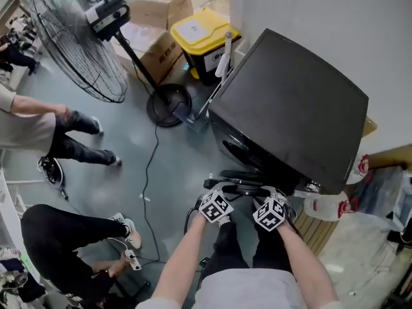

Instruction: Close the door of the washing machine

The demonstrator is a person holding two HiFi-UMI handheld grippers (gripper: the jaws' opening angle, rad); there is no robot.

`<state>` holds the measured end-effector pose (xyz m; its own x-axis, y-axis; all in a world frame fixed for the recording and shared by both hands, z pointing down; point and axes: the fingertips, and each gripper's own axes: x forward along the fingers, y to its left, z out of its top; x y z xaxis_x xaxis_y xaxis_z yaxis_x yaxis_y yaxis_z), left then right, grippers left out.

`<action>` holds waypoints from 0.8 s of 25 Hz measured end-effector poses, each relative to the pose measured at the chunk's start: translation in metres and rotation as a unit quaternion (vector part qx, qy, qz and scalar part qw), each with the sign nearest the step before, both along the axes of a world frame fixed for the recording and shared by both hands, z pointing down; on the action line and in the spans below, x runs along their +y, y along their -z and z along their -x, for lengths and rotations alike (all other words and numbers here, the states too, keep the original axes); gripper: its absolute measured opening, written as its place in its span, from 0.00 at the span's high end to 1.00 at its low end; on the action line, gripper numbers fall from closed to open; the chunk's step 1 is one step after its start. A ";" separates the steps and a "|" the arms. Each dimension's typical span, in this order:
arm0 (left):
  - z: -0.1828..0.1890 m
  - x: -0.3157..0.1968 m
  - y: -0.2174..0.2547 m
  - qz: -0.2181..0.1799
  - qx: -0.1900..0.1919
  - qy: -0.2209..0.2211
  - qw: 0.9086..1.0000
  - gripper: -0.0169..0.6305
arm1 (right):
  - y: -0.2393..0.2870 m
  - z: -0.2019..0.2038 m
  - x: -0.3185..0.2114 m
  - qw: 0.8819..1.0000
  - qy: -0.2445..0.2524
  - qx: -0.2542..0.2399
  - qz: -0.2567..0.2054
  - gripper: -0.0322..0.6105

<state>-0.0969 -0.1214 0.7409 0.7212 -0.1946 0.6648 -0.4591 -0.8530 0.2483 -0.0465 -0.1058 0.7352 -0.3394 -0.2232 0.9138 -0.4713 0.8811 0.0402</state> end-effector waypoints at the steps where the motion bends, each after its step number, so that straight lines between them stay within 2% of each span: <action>1: -0.001 -0.003 0.000 -0.002 0.001 -0.003 1.000 0.69 | 0.001 0.000 -0.003 1.000 -0.016 -0.002 -0.001 0.69; 5: -0.002 -0.012 -0.001 -0.005 0.005 -0.016 1.000 0.68 | 0.007 -0.004 -0.012 0.996 -0.088 -0.018 -0.021 0.66; 8: 0.001 -0.017 -0.004 0.002 0.004 -0.010 1.000 0.65 | 0.017 -0.008 -0.015 0.985 -0.157 -0.049 -0.048 0.69; 10: 0.002 -0.022 -0.003 0.001 0.007 0.001 1.000 0.65 | 0.022 -0.009 -0.013 0.972 -0.210 -0.087 -0.058 0.71; 14: 0.005 -0.033 0.000 -0.013 -0.003 0.039 0.999 0.63 | 0.027 -0.019 -0.011 0.932 -0.315 -0.160 -0.074 0.71; 20: 0.008 -0.045 0.000 -0.028 -0.017 0.110 0.993 0.62 | 0.022 -0.034 -0.007 0.899 -0.396 -0.174 -0.069 0.76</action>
<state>-0.1044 -0.1660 0.7414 0.6344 -0.3821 0.6720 -0.6427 -0.7437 0.1838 -0.0122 -0.1127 0.7128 -0.2840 -0.6242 0.7278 -0.9537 0.2619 -0.1476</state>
